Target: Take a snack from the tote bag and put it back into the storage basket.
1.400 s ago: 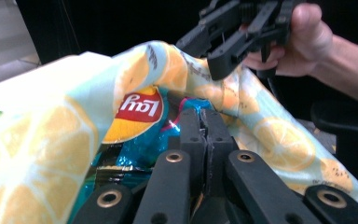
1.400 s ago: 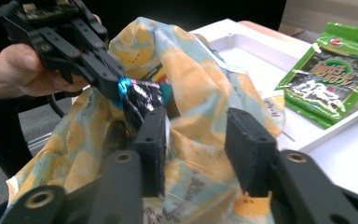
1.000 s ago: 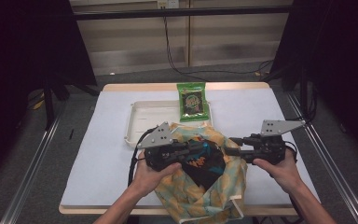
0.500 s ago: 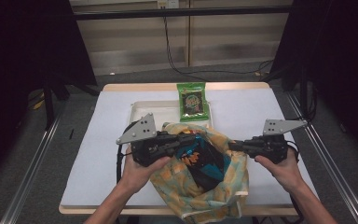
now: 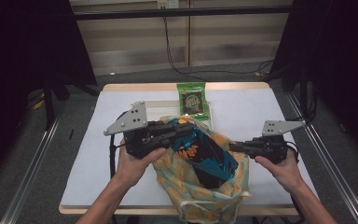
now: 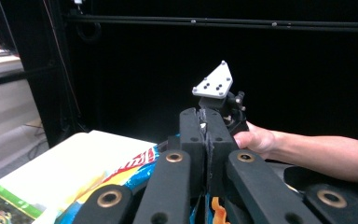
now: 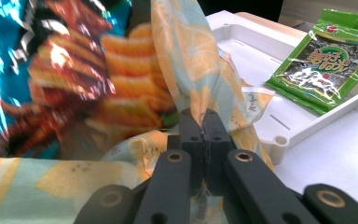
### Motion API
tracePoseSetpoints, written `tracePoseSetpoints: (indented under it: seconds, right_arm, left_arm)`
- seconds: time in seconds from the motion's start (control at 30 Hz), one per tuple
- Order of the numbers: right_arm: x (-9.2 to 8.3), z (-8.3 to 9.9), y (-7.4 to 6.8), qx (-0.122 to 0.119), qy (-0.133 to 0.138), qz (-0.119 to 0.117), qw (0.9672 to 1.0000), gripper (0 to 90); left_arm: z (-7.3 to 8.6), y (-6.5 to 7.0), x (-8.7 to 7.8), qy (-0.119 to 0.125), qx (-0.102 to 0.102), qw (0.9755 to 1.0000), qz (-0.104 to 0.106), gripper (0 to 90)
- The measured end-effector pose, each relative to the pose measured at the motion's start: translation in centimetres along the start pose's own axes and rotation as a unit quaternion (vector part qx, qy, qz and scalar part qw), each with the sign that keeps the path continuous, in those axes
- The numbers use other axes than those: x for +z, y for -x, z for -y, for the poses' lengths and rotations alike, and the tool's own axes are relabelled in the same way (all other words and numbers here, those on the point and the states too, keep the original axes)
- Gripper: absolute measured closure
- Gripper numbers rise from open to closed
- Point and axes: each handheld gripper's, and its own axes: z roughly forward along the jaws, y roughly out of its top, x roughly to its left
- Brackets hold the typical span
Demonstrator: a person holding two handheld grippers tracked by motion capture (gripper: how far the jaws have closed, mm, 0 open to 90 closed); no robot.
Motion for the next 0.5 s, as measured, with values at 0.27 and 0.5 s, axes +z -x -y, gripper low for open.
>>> tracePoseSetpoints:
  seconds: [0.27, 0.5]
  right_arm:
    - [-0.5, 0.0, 0.1, -0.011, -0.004, 0.012, 0.9999, 89.9]
    - [0.5, 0.2, -0.3, -0.001, -0.004, -0.019, 0.9998, 89.9]
  left_arm:
    - [0.0, 0.2, -0.8, 0.017, -0.01, 0.9998, -0.001, 89.0]
    - [-1.4, -0.1, -0.2, 0.017, -0.008, 0.9998, 0.003, 89.1]
